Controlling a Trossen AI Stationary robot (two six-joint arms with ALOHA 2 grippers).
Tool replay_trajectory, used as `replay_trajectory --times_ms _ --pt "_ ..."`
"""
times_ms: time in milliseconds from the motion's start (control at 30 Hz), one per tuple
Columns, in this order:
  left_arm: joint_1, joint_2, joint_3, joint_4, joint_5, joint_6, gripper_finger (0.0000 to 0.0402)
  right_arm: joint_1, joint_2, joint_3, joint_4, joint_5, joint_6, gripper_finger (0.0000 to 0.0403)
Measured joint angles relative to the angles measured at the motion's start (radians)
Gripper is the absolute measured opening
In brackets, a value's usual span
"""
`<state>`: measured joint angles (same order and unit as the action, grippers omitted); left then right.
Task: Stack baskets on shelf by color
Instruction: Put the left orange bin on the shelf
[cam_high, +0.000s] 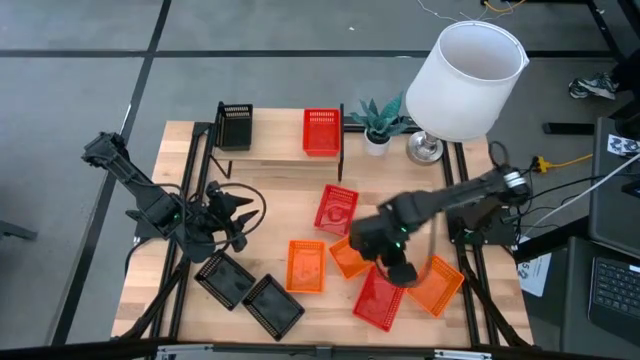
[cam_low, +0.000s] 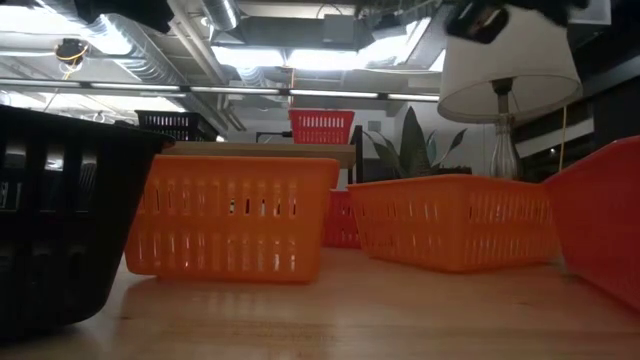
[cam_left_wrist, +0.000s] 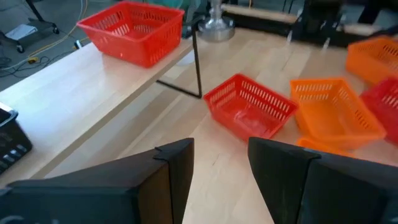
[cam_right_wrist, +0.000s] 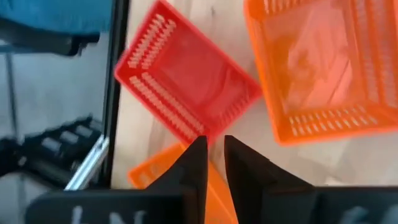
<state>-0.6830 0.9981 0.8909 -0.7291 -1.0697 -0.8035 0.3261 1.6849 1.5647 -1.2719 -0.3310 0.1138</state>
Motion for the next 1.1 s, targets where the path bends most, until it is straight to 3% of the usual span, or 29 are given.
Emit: replay_trajectory --times_ms 300,467,600,700,833,900,967,1100 --pt "0.027 0.0 0.0 0.035 0.016 0.001 0.0145 0.166 -0.256 -0.305 0.421 0.329 0.27 0.0045" --pt "0.047 0.0 0.0 0.054 0.0 0.02 0.0145 0.206 -0.308 -0.382 0.542 0.562 0.301 0.0045" --pt "0.087 0.0 0.0 0.103 0.001 0.144 0.0145 0.214 -0.308 -0.393 0.564 0.724 0.3 0.0045" --pt "0.139 0.0 0.0 0.24 0.134 0.286 0.0145 0.215 -0.307 -0.393 0.566 0.842 0.306 0.0045" --pt "0.234 0.044 0.001 0.471 0.493 0.459 0.0145 0.222 -0.307 -0.393 0.561 1.012 0.317 0.0045" --pt "0.278 0.088 0.0 0.53 0.623 0.504 0.0145 0.227 -0.307 -0.393 0.549 1.061 0.332 0.0045" --pt "0.305 0.133 0.005 0.561 0.71 0.517 0.0145 0.23 -0.307 -0.393 0.534 1.077 0.355 0.0045" --pt "0.335 0.225 0.014 0.554 0.79 0.519 0.0145 0.23 -0.307 -0.393 0.538 1.08 0.382 0.0045"
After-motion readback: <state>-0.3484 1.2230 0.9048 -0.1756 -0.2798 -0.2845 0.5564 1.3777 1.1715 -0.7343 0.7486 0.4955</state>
